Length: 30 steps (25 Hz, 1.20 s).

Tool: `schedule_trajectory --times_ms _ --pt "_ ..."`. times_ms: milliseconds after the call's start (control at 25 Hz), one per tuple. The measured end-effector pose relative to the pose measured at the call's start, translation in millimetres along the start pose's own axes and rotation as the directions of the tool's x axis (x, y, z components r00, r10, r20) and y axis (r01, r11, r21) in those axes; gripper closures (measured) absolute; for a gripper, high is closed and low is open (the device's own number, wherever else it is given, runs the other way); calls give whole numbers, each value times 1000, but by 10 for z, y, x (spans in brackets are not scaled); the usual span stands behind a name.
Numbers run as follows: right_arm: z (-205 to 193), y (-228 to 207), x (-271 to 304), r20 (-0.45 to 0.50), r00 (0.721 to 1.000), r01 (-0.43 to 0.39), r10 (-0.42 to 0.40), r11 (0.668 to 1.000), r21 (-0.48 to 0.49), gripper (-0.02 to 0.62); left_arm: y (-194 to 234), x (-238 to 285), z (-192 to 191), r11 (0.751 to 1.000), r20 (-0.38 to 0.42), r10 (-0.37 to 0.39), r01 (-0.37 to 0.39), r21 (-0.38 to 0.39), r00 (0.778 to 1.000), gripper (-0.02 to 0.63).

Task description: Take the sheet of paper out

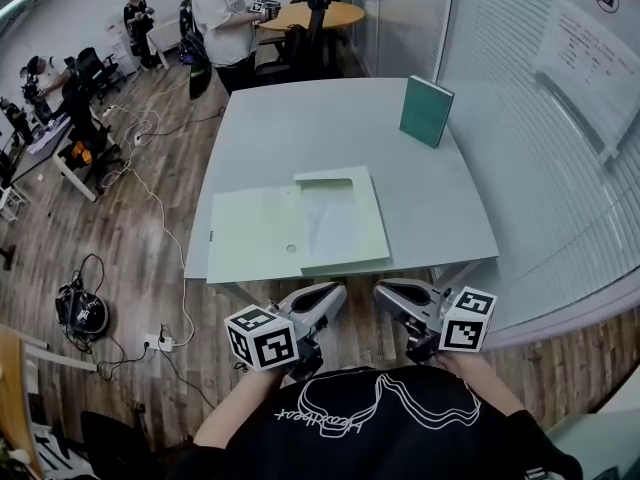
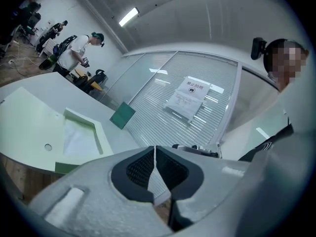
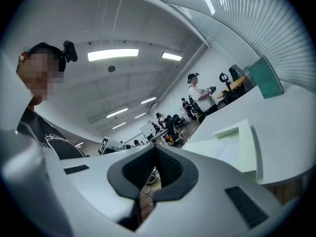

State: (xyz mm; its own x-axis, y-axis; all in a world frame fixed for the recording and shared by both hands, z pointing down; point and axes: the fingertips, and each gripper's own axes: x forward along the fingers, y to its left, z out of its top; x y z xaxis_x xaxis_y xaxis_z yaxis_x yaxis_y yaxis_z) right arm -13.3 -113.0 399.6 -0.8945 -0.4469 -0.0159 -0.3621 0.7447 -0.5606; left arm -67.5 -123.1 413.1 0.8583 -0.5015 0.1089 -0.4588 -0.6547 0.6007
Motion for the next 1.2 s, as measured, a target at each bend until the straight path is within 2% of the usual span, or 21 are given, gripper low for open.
schedule_trajectory --times_ms 200,400,520,840,1000,1080,1200 --pt "89 -120 96 -15 1000 17 -17 999 -31 588 176 82 164 1000 -1 -4 4 -16 1000 592" --pt "124 -305 161 -16 1000 21 -21 1000 -9 588 363 136 195 1000 1 27 -27 -14 1000 589" --pt "153 -437 276 -26 1000 4 -4 1000 17 587 495 161 235 999 10 27 -26 -29 1000 546" --pt "399 -1031 650 -67 997 -20 23 999 51 588 1192 391 575 986 23 164 -163 -42 986 471" --pt "453 -1374 767 -90 996 -16 23 997 82 588 1561 553 675 975 24 206 -203 -89 978 453" --pt "481 -1508 795 -98 995 -10 19 996 94 588 1711 608 686 969 10 228 -226 -98 974 445" --pt "552 -1707 857 -100 995 -1 12 994 109 588 1976 697 689 960 -35 268 -270 -71 963 434"
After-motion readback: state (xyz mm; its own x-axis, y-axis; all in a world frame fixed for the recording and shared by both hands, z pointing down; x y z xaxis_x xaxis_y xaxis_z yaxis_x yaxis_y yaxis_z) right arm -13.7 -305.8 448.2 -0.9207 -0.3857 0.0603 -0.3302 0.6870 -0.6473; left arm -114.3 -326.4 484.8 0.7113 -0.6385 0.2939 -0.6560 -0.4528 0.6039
